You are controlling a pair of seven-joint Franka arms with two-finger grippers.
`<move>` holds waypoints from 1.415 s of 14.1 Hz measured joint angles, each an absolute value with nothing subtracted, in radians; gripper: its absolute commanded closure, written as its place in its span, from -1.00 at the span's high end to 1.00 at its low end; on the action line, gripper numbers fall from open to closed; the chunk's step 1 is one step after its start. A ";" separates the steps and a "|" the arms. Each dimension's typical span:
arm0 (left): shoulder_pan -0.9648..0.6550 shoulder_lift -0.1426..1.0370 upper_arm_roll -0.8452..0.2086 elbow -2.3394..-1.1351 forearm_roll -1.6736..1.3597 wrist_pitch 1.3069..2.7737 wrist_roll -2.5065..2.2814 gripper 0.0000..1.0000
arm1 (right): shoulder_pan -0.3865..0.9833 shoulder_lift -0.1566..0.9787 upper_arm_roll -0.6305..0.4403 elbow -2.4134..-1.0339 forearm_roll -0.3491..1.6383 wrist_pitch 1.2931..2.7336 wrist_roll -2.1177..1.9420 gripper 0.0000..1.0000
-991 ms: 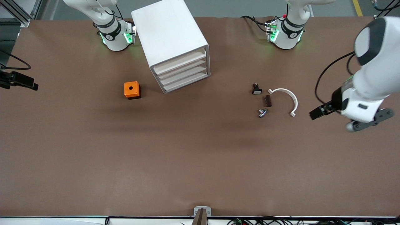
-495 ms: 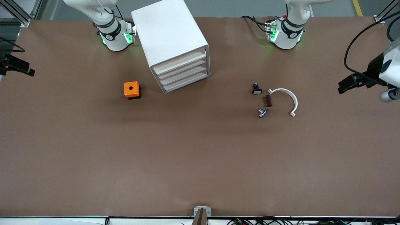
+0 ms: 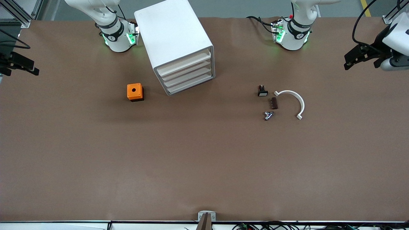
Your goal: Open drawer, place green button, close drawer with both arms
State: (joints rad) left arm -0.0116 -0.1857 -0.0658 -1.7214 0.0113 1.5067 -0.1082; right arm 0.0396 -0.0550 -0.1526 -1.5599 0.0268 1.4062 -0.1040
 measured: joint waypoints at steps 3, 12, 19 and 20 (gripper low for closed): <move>-0.024 -0.208 -0.055 -1.748 0.008 1.508 -0.105 0.99 | 0.024 -0.088 -0.153 -1.597 0.027 1.435 -0.138 1.00; -0.030 -0.208 -0.084 -1.755 0.004 1.511 -0.115 0.99 | 0.004 -0.093 -0.147 -1.600 0.018 1.502 -0.183 1.00; -0.026 -0.204 -0.076 -1.747 0.004 1.516 -0.115 0.99 | 0.027 -0.114 -0.140 -1.625 0.016 1.510 -0.146 1.00; -0.026 -0.202 -0.075 -1.743 0.004 1.518 -0.115 0.99 | 0.030 -0.122 -0.139 -1.636 0.016 1.517 -0.142 1.00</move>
State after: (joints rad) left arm -0.0257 -0.2015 -0.0751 -1.7427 0.0045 1.5176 -0.1153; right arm 0.0304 -0.1220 -0.1395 -1.6362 0.0164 1.5172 -0.1422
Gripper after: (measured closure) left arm 0.000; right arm 0.000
